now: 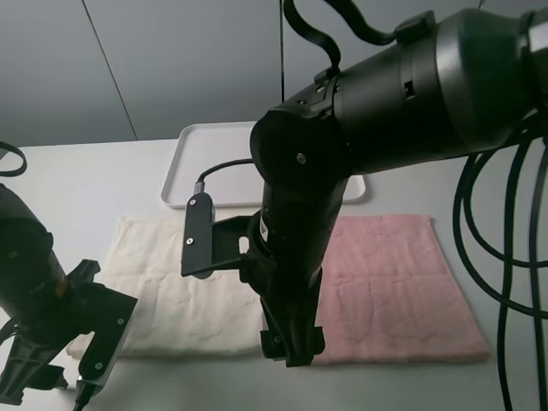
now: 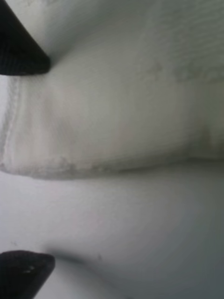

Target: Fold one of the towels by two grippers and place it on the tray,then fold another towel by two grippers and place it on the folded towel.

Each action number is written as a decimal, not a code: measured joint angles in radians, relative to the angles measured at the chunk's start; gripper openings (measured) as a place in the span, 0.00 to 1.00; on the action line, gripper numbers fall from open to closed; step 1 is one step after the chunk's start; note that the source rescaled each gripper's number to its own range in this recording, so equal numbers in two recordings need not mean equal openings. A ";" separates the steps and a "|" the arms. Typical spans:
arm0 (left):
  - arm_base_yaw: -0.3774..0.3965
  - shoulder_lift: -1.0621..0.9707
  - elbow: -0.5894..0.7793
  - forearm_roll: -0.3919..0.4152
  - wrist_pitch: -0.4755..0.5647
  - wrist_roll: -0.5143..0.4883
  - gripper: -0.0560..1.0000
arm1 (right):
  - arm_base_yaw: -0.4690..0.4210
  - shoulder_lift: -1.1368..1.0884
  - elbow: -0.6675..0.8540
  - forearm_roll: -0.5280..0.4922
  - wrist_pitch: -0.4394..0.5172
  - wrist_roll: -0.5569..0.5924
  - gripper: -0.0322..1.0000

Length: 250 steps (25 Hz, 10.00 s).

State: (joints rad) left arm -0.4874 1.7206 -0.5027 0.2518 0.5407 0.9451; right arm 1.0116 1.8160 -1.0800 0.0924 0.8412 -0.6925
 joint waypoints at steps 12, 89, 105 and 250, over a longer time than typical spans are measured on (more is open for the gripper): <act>-0.002 0.009 -0.002 0.000 0.004 0.000 0.97 | 0.068 0.083 0.000 0.023 -0.086 -0.026 0.99; -0.002 -0.225 0.005 0.008 -0.145 -0.195 0.07 | 0.070 0.072 -0.003 -0.276 -0.206 0.615 0.03; 0.181 -0.258 0.003 0.108 -0.379 -0.804 0.07 | -0.069 0.050 -0.003 -0.393 -0.305 0.992 0.03; 0.426 0.220 -0.305 -0.143 -0.166 -1.195 0.97 | -0.310 0.461 -0.409 0.312 -0.179 0.692 0.45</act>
State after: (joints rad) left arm -0.0619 1.9410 -0.8077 0.1090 0.3747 -0.2499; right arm 0.7013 2.2774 -1.4890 0.4042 0.6623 0.0000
